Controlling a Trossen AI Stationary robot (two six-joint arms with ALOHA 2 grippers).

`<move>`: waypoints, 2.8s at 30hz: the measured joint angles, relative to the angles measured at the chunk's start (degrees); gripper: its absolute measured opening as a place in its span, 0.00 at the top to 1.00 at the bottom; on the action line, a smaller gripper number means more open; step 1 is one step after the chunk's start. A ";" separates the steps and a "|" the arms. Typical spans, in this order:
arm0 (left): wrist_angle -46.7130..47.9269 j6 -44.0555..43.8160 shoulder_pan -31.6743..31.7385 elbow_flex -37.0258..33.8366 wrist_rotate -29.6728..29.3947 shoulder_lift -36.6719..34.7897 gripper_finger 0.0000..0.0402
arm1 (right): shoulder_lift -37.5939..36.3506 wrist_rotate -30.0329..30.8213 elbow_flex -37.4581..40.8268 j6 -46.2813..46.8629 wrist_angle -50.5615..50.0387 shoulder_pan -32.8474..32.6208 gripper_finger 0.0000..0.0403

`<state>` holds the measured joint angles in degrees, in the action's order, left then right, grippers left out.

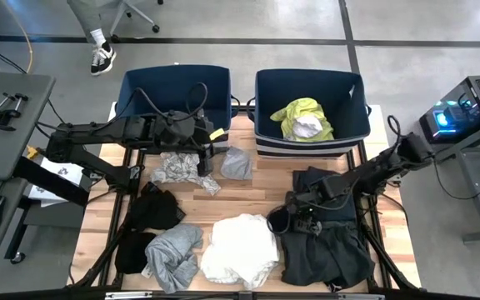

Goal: Sort clothes
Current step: Put the dark blue boxer into the left blue laundry bin

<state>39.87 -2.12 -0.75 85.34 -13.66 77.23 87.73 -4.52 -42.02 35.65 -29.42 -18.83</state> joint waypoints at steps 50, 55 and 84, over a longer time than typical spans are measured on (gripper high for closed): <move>-23.57 6.30 3.04 -3.13 7.31 5.77 0.46 | -4.00 -1.90 -48.22 -30.09 9.54 21.18 0.99; -22.08 6.23 3.04 -3.18 7.14 5.50 0.86 | -4.00 -0.19 -48.22 -28.65 9.15 21.14 0.95; 26.11 5.37 38.51 17.08 8.04 3.42 1.00 | -6.29 15.88 -68.85 -40.53 -15.28 24.96 0.56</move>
<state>65.98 3.25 37.76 102.42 -5.62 80.65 81.44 11.35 -110.87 -4.89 -44.71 6.13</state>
